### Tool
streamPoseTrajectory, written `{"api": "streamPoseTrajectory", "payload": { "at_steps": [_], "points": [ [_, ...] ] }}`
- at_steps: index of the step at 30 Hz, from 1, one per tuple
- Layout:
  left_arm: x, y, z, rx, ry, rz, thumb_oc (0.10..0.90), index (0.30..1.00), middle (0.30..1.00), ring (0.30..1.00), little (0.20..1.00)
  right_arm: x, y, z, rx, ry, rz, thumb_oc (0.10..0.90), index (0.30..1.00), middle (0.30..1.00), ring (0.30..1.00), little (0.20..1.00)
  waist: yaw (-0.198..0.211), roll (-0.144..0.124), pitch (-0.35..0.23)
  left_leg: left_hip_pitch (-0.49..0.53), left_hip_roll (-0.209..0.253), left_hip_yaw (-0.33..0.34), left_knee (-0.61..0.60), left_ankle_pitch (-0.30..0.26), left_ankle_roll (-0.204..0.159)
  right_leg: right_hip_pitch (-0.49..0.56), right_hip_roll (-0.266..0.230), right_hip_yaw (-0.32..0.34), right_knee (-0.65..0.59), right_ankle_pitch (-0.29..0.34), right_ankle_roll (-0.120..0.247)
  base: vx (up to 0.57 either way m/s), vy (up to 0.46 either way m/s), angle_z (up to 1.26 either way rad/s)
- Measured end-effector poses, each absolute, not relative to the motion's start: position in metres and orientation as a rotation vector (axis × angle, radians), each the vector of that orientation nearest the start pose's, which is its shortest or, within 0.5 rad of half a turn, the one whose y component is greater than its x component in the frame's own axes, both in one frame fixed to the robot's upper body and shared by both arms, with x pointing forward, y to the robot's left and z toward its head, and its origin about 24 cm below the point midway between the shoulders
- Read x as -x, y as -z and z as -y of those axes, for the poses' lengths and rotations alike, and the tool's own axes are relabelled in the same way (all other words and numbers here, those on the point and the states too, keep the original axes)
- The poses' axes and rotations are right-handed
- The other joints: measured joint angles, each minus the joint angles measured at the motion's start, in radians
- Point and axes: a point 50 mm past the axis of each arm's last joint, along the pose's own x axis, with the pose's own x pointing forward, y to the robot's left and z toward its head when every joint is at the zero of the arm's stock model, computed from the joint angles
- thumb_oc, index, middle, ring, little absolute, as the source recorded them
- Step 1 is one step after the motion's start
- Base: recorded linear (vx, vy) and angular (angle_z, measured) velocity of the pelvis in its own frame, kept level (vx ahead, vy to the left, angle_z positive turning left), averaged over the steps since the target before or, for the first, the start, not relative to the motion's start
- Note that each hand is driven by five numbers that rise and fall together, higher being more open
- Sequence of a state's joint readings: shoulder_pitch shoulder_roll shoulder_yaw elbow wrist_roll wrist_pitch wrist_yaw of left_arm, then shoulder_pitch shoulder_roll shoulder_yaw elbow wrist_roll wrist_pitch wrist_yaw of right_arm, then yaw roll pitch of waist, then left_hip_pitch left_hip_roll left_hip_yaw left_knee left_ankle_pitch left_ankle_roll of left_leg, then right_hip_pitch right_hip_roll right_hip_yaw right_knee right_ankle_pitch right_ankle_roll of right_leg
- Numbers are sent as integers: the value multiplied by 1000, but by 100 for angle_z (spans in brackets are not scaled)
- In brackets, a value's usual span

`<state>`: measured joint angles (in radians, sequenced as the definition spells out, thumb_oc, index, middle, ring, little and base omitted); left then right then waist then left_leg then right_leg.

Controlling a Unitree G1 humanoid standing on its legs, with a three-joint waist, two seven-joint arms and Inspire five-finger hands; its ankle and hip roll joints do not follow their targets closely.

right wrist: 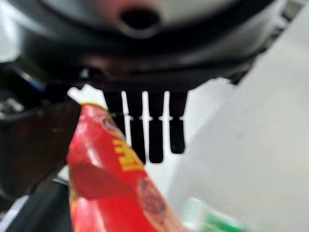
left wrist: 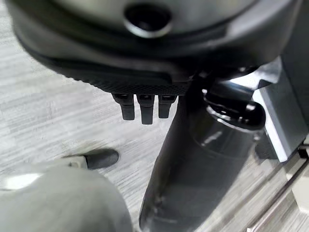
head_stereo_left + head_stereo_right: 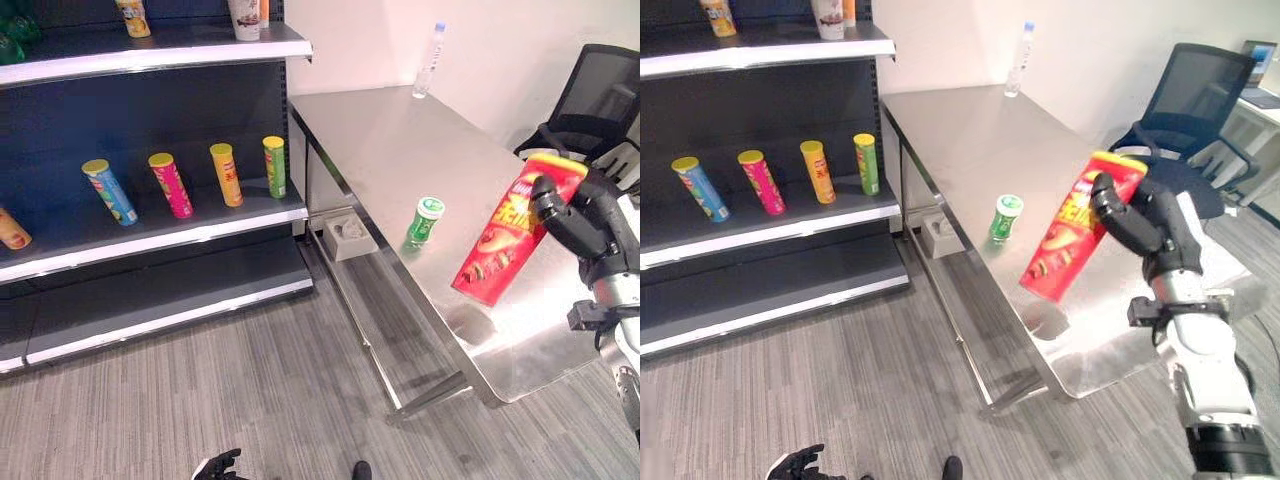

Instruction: Put the goods on the table back onto the shelves and tidy them up.

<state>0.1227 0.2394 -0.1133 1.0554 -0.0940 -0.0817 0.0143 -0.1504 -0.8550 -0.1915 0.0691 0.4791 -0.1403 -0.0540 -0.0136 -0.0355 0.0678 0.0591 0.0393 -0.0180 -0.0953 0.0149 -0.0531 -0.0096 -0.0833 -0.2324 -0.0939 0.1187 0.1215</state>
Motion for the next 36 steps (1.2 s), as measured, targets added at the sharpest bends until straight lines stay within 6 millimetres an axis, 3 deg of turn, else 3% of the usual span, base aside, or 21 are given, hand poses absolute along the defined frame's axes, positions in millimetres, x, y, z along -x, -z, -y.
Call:
{"api": "streamPoseTrajectory", "payload": {
  "at_steps": [4,14,17,23,28,36],
  "points": [
    [-80,156,-231,-188,-99,-1102,800,900,900,900,900,-266,-199,320,360,208,421,400,300,300,300,300,3,-1,1,5,0,-20,2,6,3,8,-1,-13,0,-2,2,-5,-14,14],
    [-78,156,-230,-187,-98,-1104,800,900,900,900,900,-266,-203,320,436,231,429,400,300,300,300,300,0,0,3,4,-1,-20,0,5,3,14,-2,-14,-3,-9,12,-7,-7,0],
    [-80,157,-227,-203,-93,-1099,800,900,900,900,900,-269,-227,316,692,249,475,400,300,300,300,300,1,11,13,5,-4,-22,0,5,3,17,-5,-16,-6,-9,12,-3,-4,1],
    [-79,157,-226,-208,-105,-1101,800,900,900,900,900,-269,-268,303,835,305,659,400,300,300,300,300,4,13,14,4,-2,-44,1,7,2,28,-5,-41,-6,-12,13,-9,-18,11],
    [-80,157,-227,-214,-117,-1097,800,900,900,900,900,-274,-279,287,912,276,735,400,300,300,300,300,26,11,17,3,-4,-56,4,7,1,34,-7,-58,-6,-16,11,-7,-37,9],
    [-88,155,-227,-215,-128,-1074,800,900,900,900,900,-276,-287,269,1038,216,779,400,300,300,300,300,68,19,38,-7,-5,-130,5,21,-15,62,-8,-123,1,-33,6,0,-58,26]
  ]
}}
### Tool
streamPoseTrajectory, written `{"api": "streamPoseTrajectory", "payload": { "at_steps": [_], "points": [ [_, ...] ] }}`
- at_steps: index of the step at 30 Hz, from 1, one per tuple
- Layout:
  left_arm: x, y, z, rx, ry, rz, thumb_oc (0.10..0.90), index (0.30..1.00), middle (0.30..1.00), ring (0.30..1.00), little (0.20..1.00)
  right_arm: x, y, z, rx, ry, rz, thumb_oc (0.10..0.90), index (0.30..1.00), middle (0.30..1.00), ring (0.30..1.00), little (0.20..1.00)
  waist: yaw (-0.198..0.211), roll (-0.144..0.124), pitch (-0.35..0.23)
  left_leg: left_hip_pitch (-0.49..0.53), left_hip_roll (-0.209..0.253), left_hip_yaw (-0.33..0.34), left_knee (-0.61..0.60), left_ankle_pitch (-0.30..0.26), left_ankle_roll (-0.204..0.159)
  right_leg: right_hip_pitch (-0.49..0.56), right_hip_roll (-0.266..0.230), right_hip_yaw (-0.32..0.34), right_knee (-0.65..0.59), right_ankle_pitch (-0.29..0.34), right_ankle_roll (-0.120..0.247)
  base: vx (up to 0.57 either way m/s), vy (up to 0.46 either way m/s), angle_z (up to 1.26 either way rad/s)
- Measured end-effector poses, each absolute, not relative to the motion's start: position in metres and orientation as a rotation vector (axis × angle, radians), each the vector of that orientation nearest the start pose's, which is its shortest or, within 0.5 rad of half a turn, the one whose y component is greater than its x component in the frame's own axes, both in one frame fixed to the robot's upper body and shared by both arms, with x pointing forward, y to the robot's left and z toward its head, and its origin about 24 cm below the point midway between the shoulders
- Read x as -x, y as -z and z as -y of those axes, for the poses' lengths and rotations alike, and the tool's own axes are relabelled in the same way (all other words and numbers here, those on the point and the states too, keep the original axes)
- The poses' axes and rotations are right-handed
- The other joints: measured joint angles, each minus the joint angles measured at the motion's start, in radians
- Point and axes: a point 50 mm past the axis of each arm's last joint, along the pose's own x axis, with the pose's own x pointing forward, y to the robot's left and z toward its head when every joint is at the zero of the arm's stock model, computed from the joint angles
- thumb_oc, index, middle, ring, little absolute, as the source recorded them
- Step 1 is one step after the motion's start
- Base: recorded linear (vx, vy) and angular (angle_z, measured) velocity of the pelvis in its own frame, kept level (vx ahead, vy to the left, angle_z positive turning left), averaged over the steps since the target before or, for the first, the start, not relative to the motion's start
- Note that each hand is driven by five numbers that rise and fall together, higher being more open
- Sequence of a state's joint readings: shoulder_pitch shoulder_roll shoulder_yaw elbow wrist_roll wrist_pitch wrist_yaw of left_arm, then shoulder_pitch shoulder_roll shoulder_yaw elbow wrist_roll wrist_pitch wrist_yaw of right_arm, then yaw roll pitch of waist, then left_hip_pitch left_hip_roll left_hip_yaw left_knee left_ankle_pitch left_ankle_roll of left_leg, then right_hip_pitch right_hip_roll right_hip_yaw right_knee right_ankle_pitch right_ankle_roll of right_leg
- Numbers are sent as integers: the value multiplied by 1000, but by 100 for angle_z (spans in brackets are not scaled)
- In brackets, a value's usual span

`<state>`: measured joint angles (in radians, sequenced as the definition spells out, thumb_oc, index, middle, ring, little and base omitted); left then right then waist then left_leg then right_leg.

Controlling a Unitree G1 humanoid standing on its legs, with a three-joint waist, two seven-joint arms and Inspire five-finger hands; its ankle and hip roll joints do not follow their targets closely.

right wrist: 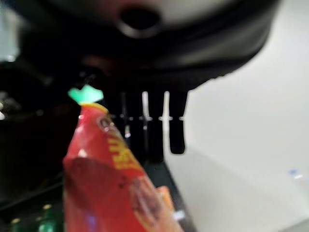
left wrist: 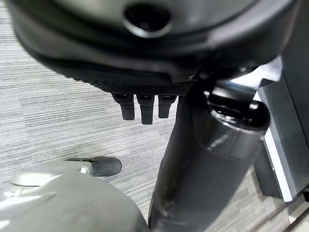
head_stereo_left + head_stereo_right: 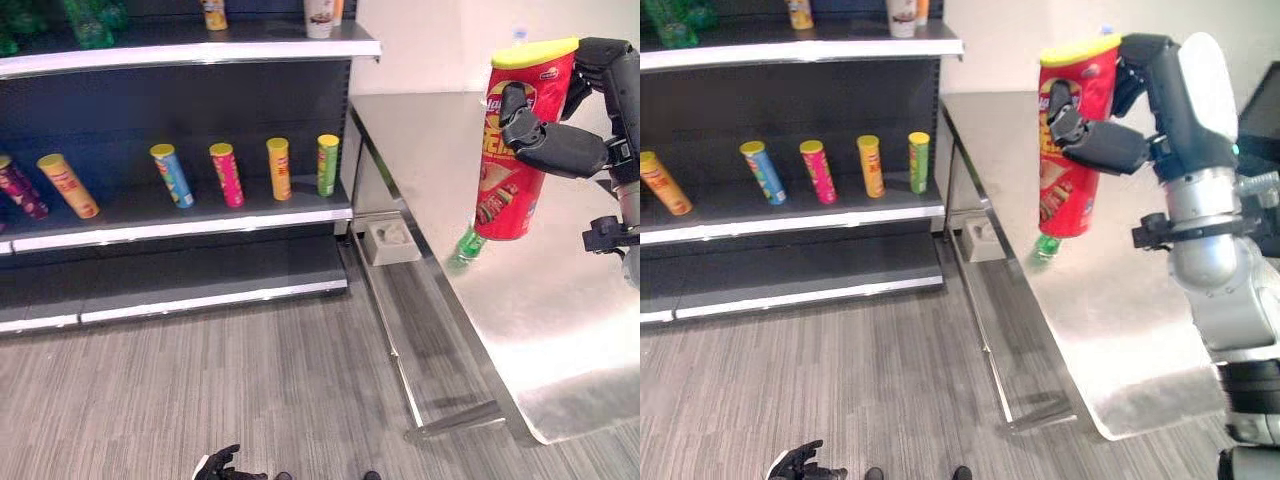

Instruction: Put the goods on the table back onto the shelves and tidy them up.

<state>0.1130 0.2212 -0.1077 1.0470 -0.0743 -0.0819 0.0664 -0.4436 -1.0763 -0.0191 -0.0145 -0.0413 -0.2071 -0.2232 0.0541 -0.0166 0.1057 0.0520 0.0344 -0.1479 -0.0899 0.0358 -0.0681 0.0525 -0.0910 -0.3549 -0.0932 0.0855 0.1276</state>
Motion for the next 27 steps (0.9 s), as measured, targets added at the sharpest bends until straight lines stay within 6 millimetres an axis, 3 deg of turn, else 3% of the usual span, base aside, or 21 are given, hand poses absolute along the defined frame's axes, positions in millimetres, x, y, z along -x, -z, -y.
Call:
{"api": "streamPoseTrajectory", "payload": {
  "at_steps": [9,11,12,14,15,16,18,19,20,21,22,25,27],
  "points": [
    [-97,152,-227,-220,-142,-1037,800,900,900,900,900,-279,-302,258,1061,215,851,400,300,300,300,300,50,11,33,-46,-2,-87,4,24,-30,5,8,-80,0,-24,1,-37,-15,33],
    [-104,150,-227,-219,-141,-1017,800,900,900,900,900,-277,-309,257,1061,234,882,400,300,300,300,300,48,11,55,-82,-12,-82,44,25,-38,6,-7,-97,0,-28,-6,-22,99,50],
    [-110,148,-225,-216,-138,-1004,800,900,900,900,900,-275,-314,259,1080,246,892,400,300,300,300,300,39,19,69,-102,-12,-40,50,19,-64,7,-10,-124,0,-21,-18,20,115,59],
    [-112,148,-227,-204,-153,-999,800,900,900,900,900,-275,-314,259,1075,250,893,400,300,300,300,300,45,7,86,-118,9,41,61,10,-58,9,-20,-135,0,-19,-63,55,255,37],
    [-111,147,-232,-175,-193,-1000,800,900,900,900,900,-277,-310,257,1043,253,894,400,300,300,300,300,48,-4,93,-148,32,72,109,3,-73,11,-34,-131,0,-23,-78,75,384,1],
    [-110,146,-237,-176,-219,-998,800,900,900,900,900,-279,-306,255,1016,255,892,400,300,300,300,300,45,-8,96,-163,74,74,136,0,-86,13,-36,-124,0,-23,-73,77,432,-10],
    [-110,145,-239,-193,-226,-998,800,900,900,900,900,-279,-303,251,997,251,899,400,300,300,300,300,31,20,105,-153,153,72,106,14,-110,33,-38,-118,1,-11,-37,68,396,-14],
    [-110,145,-239,-194,-223,-999,800,900,900,900,900,-279,-303,250,996,251,900,400,300,300,300,300,28,23,106,-151,159,73,99,16,-113,35,-40,-118,1,-11,-33,32,271,-9],
    [-109,147,-235,-200,-199,-1005,800,900,900,900,900,-275,-302,250,977,273,920,400,300,300,300,300,10,49,106,-137,164,83,48,56,-127,42,-67,-116,1,1,2,26,346,-4],
    [-113,145,-238,-209,-204,-996,800,900,900,900,900,-273,-295,251,934,306,917,400,300,300,300,300,-12,13,116,-124,89,97,36,66,-78,41,-133,-97,1,19,22,12,360,11],
    [-119,141,-243,-215,-212,-976,800,900,900,900,900,-273,-293,251,947,311,905,400,300,300,300,300,-27,-9,117,-136,37,97,44,62,-52,35,-180,-85,5,30,17,0,430,15],
    [-133,136,-247,-229,-214,-944,800,900,900,900,900,-276,-287,250,931,319,878,400,300,300,300,300,-14,-14,119,-139,-2,124,72,47,-3,-7,-242,-46,72,67,-7,-10,178,-5],
    [-138,129,-261,-254,-242,-920,800,900,900,900,900,-279,-282,246,946,297,865,400,300,300,300,300,-3,-17,121,-131,-19,131,78,29,31,-63,-271,-9,200,84,11,45,214,-6]
  ]
}}
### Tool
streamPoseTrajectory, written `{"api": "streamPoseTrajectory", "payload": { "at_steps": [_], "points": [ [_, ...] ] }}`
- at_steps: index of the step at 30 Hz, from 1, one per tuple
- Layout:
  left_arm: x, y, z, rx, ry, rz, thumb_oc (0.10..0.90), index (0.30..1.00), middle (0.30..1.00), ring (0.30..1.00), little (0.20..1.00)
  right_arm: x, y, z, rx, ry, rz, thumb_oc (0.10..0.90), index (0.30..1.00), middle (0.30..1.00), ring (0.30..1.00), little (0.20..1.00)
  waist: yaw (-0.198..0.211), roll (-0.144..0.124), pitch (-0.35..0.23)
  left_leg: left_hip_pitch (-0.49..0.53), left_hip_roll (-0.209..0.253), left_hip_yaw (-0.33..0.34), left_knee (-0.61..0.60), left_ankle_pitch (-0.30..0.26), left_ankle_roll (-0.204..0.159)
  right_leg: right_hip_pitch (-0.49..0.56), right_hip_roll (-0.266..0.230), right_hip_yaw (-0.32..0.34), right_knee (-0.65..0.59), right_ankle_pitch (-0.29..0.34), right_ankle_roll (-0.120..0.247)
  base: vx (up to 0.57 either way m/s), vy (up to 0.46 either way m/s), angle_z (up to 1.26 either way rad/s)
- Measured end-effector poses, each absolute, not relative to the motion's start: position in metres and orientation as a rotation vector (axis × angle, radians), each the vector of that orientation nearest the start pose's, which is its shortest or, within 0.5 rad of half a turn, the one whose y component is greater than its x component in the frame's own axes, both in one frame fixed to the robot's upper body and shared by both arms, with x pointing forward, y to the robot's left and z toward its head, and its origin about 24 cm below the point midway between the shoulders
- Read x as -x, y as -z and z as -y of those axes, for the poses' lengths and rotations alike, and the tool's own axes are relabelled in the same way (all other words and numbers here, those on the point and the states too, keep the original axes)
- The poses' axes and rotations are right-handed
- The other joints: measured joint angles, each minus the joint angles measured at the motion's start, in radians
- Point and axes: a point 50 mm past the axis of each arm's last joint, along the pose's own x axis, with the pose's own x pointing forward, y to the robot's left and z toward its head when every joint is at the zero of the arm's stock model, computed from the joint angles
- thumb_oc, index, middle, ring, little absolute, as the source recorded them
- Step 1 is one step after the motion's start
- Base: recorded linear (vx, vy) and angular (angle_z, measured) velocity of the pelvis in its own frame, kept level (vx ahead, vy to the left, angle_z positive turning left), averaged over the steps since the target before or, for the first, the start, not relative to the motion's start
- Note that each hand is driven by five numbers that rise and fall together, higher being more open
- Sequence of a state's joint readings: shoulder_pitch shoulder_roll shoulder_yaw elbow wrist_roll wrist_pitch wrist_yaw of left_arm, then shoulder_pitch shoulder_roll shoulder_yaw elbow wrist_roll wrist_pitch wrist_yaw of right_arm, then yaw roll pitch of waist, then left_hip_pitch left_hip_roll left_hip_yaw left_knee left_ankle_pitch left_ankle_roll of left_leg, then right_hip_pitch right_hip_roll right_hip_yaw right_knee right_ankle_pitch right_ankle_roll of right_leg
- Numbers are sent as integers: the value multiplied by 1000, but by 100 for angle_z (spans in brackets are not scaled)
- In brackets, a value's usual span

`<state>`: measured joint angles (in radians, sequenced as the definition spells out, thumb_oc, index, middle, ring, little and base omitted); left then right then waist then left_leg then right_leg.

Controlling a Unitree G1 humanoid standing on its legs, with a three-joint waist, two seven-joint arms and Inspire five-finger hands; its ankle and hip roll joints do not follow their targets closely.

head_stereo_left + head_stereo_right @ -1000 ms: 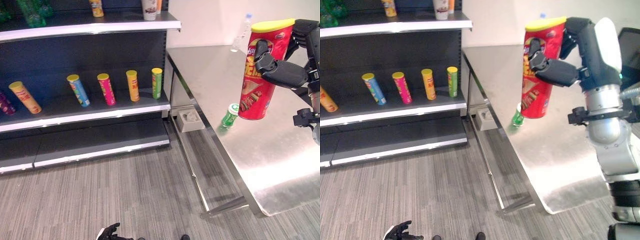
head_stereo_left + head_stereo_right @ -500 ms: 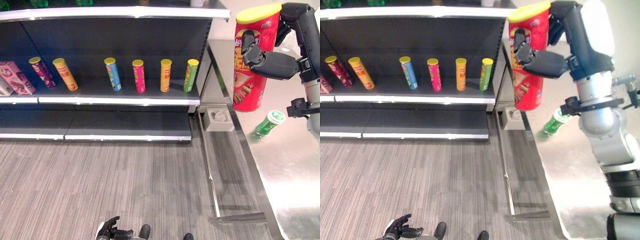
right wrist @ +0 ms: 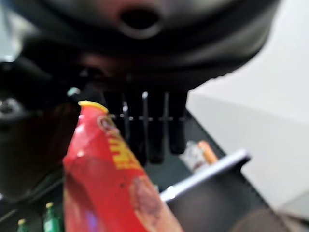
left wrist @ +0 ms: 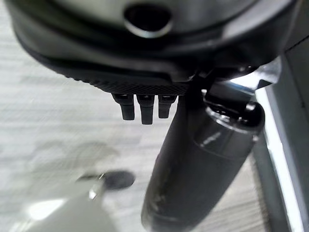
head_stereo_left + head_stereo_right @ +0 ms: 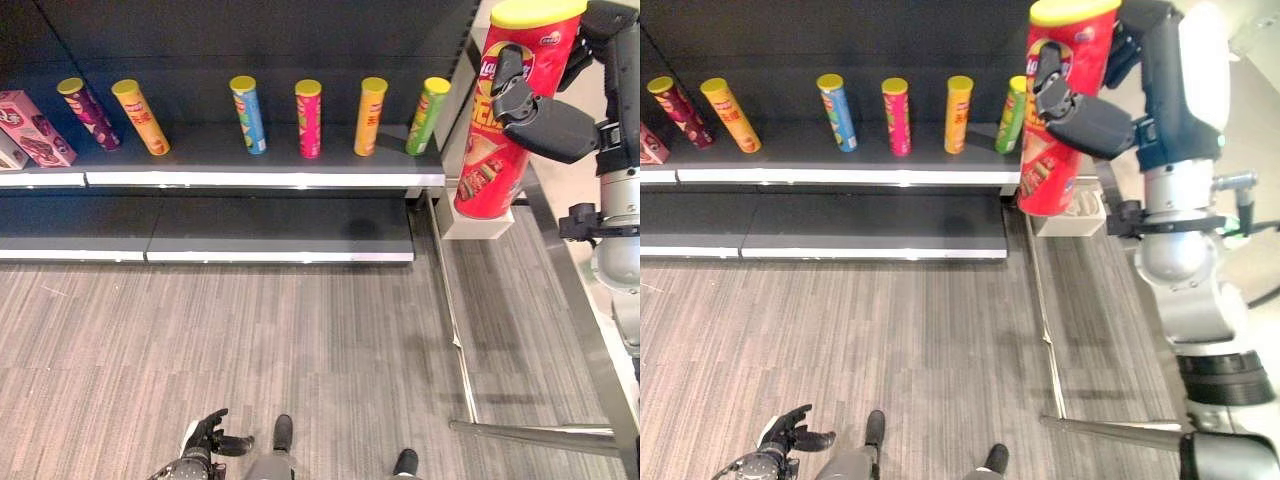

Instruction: Put the goods on the table back onto the shelves and tidy them up.

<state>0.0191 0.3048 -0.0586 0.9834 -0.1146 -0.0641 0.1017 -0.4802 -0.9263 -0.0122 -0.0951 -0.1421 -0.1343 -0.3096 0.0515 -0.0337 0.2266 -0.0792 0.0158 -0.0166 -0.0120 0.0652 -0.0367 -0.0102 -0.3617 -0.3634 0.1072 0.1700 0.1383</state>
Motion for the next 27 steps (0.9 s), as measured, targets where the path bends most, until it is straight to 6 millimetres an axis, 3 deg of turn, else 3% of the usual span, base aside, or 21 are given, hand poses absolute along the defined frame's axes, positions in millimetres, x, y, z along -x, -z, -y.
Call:
{"api": "streamPoseTrajectory", "payload": {
  "at_steps": [1,2,3,4,5,6,8,10,13,15,18,20,21,24,27],
  "points": [
    [-139,127,-266,-264,-251,-917,800,900,900,900,900,-279,-281,245,949,290,861,400,300,300,300,300,-1,2,1,12,3,-5,-3,0,9,-35,-5,35,68,-9,5,47,141,9],
    [-139,126,-269,-272,-257,-917,800,900,900,900,900,-280,-280,244,951,285,860,400,300,300,300,300,3,9,4,27,11,-20,-14,-1,19,-67,29,94,141,-98,56,49,81,14],
    [-139,125,-272,-272,-266,-915,800,900,900,900,900,-280,-280,244,954,282,860,400,300,300,300,300,4,17,8,38,40,-32,-20,3,13,-85,112,166,173,-188,95,55,11,34],
    [-136,123,-280,-281,-290,-923,800,900,900,900,900,-279,-281,244,958,280,867,400,300,300,300,300,8,5,2,58,37,-47,-32,3,12,-85,216,205,136,-228,95,67,9,55],
    [-135,124,-281,-283,-292,-925,800,900,900,900,900,-278,-283,244,958,284,879,400,300,300,300,300,11,-8,-4,62,23,-65,-32,2,10,-86,265,212,96,-260,39,96,-17,68],
    [-135,125,-277,-275,-285,-926,800,900,900,900,900,-277,-286,245,966,288,887,400,300,300,300,300,9,-10,-8,65,11,-86,-31,1,8,-69,285,214,48,-252,-51,77,-52,61],
    [-128,131,-263,-244,-259,-941,800,900,900,900,900,-275,-289,247,987,291,890,400,300,300,300,300,25,9,-18,67,12,-101,-33,0,2,-21,305,204,-26,-220,-67,97,-73,28],
    [-116,138,-253,-209,-253,-975,800,900,900,900,900,-274,-292,250,1023,293,887,400,300,300,300,300,47,8,-18,56,15,-111,-8,-12,-19,6,321,195,-75,-203,-64,100,-52,14],
    [-101,146,-239,-175,-227,-1019,800,900,900,900,900,-274,-293,252,1031,298,879,400,300,300,300,300,45,5,-18,39,10,-146,29,-17,-29,65,325,146,-142,-181,-68,77,56,49],
    [-101,146,-237,-152,-233,-1014,800,900,900,900,900,-269,-291,260,1032,320,863,400,300,300,300,300,37,5,-20,18,12,-128,32,-9,-52,89,323,96,-176,-176,-69,81,87,64],
    [-101,146,-239,-160,-237,-1015,800,900,900,900,900,-269,-290,261,1032,322,851,400,300,300,300,300,48,8,-18,-9,22,-109,34,-11,-56,78,328,93,-186,-172,-75,159,127,22],
    [-106,145,-240,-162,-243,-1011,800,900,900,900,900,-268,-288,264,1000,341,846,400,300,300,300,300,43,-9,-4,-74,25,-83,55,-36,-83,75,306,91,-201,-163,-113,228,219,19],
    [-110,145,-241,-165,-243,-1009,800,900,900,900,900,-267,-285,268,992,352,833,400,300,300,300,300,42,-16,0,-114,36,-75,70,-33,-91,73,296,88,-201,-171,-115,206,184,16],
    [-115,143,-244,-173,-246,-1002,800,900,900,900,900,-266,-277,273,978,370,800,400,300,300,300,300,43,-6,-2,-193,108,-41,11,1,-129,78,288,91,-208,-185,-97,256,255,2],
    [-115,141,-249,-188,-251,-1001,800,900,900,900,900,-265,-266,279,968,384,750,400,300,300,300,300,44,30,-8,-240,185,-55,-27,32,-172,133,268,105,-208,-215,-34,345,400,-24]
  ]
}}
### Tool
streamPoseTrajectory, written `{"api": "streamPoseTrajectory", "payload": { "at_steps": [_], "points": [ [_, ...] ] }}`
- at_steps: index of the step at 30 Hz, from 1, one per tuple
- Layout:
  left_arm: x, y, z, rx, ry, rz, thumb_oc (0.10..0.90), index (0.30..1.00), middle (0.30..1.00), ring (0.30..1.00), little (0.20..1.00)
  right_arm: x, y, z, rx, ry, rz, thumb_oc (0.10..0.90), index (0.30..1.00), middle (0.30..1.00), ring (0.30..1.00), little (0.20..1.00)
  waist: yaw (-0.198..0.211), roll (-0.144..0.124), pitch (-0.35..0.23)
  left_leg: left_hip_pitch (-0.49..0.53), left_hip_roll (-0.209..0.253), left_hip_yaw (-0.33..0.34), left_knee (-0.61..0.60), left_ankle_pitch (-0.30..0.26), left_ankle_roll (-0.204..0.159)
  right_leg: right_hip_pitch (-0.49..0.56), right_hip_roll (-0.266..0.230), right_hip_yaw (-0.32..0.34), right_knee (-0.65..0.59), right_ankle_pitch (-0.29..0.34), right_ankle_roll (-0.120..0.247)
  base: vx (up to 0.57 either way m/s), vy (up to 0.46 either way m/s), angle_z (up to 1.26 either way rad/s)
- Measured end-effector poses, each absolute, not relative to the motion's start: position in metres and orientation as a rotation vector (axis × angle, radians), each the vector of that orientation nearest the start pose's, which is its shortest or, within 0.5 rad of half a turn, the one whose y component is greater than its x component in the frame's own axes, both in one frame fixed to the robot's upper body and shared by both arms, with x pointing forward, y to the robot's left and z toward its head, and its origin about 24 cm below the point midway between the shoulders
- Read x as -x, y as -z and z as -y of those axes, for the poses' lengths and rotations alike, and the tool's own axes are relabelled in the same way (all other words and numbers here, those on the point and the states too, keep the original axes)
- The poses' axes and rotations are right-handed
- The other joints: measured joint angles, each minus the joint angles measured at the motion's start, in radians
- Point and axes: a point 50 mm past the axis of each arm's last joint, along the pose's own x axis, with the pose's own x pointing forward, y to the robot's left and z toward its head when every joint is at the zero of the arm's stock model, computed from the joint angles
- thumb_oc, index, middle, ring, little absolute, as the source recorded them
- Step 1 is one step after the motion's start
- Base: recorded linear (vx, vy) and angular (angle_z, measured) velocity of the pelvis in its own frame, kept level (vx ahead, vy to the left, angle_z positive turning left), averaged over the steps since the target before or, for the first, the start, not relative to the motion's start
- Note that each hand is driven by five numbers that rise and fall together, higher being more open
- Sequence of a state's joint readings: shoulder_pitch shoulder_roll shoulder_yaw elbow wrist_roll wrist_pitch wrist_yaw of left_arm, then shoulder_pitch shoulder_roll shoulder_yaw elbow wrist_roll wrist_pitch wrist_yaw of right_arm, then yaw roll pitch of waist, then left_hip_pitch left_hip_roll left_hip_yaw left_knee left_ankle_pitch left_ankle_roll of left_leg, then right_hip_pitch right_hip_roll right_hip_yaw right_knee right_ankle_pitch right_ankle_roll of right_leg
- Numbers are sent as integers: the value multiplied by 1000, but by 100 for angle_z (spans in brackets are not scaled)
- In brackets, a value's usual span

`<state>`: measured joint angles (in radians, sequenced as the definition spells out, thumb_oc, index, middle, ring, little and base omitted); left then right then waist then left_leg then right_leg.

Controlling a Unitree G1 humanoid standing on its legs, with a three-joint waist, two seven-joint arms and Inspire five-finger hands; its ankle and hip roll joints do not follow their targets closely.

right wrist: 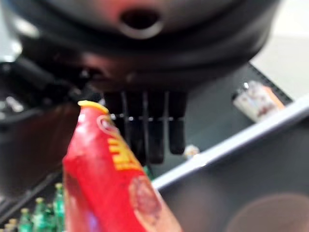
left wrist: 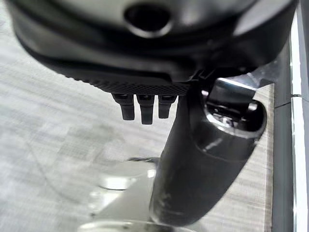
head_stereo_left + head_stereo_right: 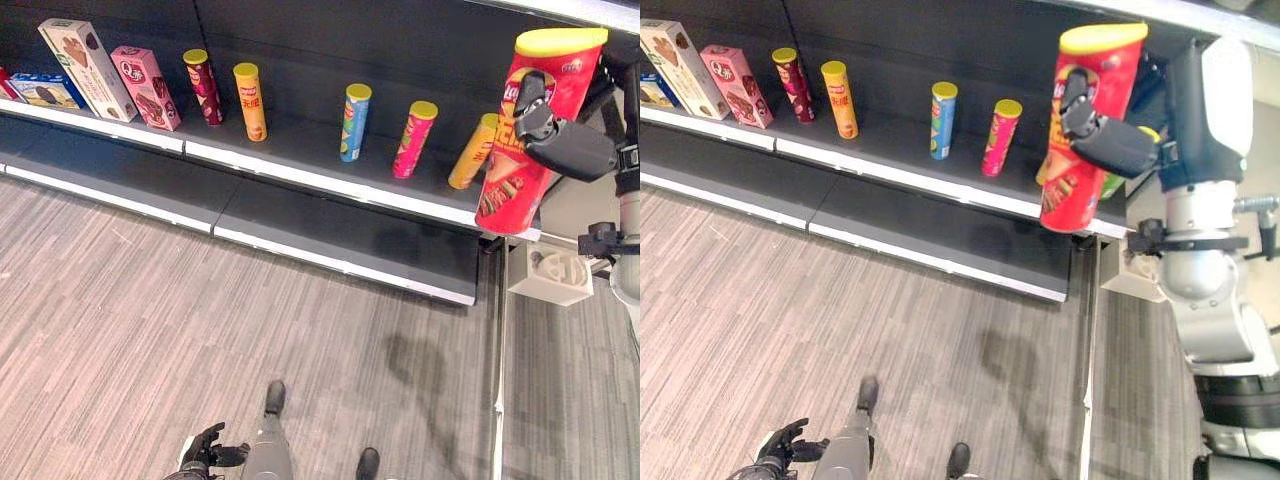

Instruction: Put the goods on the table back onto the shelves and tidy them up.

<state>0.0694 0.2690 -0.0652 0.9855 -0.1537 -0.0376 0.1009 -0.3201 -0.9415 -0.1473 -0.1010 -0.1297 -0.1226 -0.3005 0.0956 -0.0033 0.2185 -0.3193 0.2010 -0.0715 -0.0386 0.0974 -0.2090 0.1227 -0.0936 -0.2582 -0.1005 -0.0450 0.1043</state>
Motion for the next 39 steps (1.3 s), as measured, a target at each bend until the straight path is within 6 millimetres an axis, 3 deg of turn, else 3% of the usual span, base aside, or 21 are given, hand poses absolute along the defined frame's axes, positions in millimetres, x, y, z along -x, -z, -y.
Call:
{"api": "streamPoseTrajectory", "payload": {
  "at_steps": [1,2,3,4,5,8,10,12,15,16,18,23,26,27,28,31,32,34,35,37,39],
  "points": [
    [-114,141,-250,-191,-251,-1003,800,900,900,900,900,-265,-261,278,953,383,738,400,300,300,300,300,10,0,0,14,1,-20,3,24,5,28,-27,25,7,-10,34,350,479,-56],
    [-116,139,-253,-202,-252,-999,800,900,900,900,900,-265,-256,275,914,384,734,400,300,300,300,300,6,-32,-1,23,-56,-20,42,128,41,43,-89,35,10,-13,49,341,605,-50],
    [-131,133,-258,-221,-256,-963,800,900,900,900,900,-263,-254,266,872,367,761,400,300,300,300,300,-7,-76,10,-2,-141,17,116,77,123,20,-173,47,58,23,39,211,426,-27],
    [-140,130,-258,-226,-250,-936,800,900,900,900,900,-262,-253,260,860,353,772,400,300,300,300,300,-13,-73,10,-1,-152,35,124,75,152,-24,-196,58,124,57,34,189,482,-41],
    [-147,125,-259,-232,-247,-901,800,900,900,900,900,-264,-253,251,849,322,782,400,300,300,300,300,-3,-64,9,10,-149,66,121,70,171,-85,-218,80,211,94,58,79,209,-56],
    [-163,109,-274,-269,-263,-819,800,900,900,900,900,-264,-249,237,849,255,799,400,300,300,300,300,-1,-57,14,67,-167,92,110,28,227,-172,-221,97,358,73,79,155,237,-41],
    [-165,106,-279,-268,-291,-802,800,900,900,900,900,-263,-250,237,859,244,802,400,300,300,300,300,-6,-48,18,161,-181,95,25,29,253,-196,-147,138,364,20,108,154,172,-5],
    [-158,108,-285,-264,-328,-822,800,900,900,900,900,-263,-253,236,857,246,816,400,300,300,300,300,-13,-55,15,231,-200,110,-42,32,256,-243,-57,119,322,3,120,165,152,-2],
    [-145,117,-283,-255,-334,-885,800,900,900,900,900,-262,-259,234,854,240,854,400,300,300,300,300,-33,-66,9,239,-229,104,-50,18,260,-335,40,123,270,0,109,160,110,19],
    [-137,127,-270,-235,-305,-931,800,900,900,900,900,-262,-258,236,871,244,842,400,300,300,300,300,-52,-67,9,251,-263,71,-50,11,255,-355,81,132,204,29,69,164,26,76],
    [-131,133,-254,-207,-269,-949,800,900,900,900,900,-260,-259,244,921,254,817,400,300,300,300,300,-62,-68,9,276,-301,29,-50,3,243,-327,86,135,146,103,-27,90,-42,85],
    [-120,135,-246,-201,-241,-947,800,900,900,900,900,-262,-261,250,932,273,806,400,300,300,300,300,4,-73,12,277,-311,3,31,-38,184,-226,86,126,37,160,-80,67,-8,27],
    [-112,137,-245,-197,-237,-967,800,900,900,900,900,-261,-261,251,932,277,808,400,300,300,300,300,0,-67,13,275,-311,1,73,-62,178,-186,83,125,7,163,-93,60,131,18],
    [-114,137,-245,-197,-232,-963,800,900,900,900,900,-258,-264,254,932,293,815,400,300,300,300,300,-6,-71,21,242,-314,-1,119,-91,161,-184,72,138,7,158,-126,115,166,34],
    [-119,136,-243,-189,-218,-953,800,900,900,900,900,-254,-271,262,919,346,830,400,300,300,300,300,-35,-61,37,163,-231,6,133,-105,142,-193,69,127,7,136,-147,168,203,30],
    [-124,135,-243,-190,-225,-941,800,900,900,900,900,-252,-272,266,885,381,838,400,300,300,300,300,-50,-41,42,111,-133,-84,65,-66,79,-202,75,147,7,136,-129,139,124,-18],
    [-121,136,-241,-184,-222,-947,800,900,900,900,900,-252,-270,265,873,383,835,400,300,300,300,300,-55,-16,41,113,-104,-141,26,-43,43,-202,75,165,7,140,-104,118,150,-59],
    [-120,138,-234,-165,-214,-953,800,900,900,900,900,-252,-270,266,875,385,835,400,300,300,300,300,-62,29,39,125,-100,-143,9,-38,48,-196,78,182,8,140,-77,86,172,-56],
    [-119,140,-229,-153,-207,-953,800,900,900,900,900,-252,-270,266,871,385,835,400,300,300,300,300,-69,57,36,144,-105,-148,-6,-1,79,-191,82,197,8,145,-68,11,124,-51],
    [-127,135,-229,-158,-201,-920,800,900,900,900,900,-253,-263,263,841,380,822,400,300,300,300,300,-94,38,42,156,-161,-118,-10,28,118,-193,19,212,8,142,-19,-3,161,-35],
    [-136,132,-230,-170,-193,-894,800,900,900,900,900,-252,-263,262,840,373,825,400,300,300,300,300,-81,32,40,168,-189,-75,-27,30,141,-202,-15,226,8,146,7,-3,108,-30]
  ]
}}
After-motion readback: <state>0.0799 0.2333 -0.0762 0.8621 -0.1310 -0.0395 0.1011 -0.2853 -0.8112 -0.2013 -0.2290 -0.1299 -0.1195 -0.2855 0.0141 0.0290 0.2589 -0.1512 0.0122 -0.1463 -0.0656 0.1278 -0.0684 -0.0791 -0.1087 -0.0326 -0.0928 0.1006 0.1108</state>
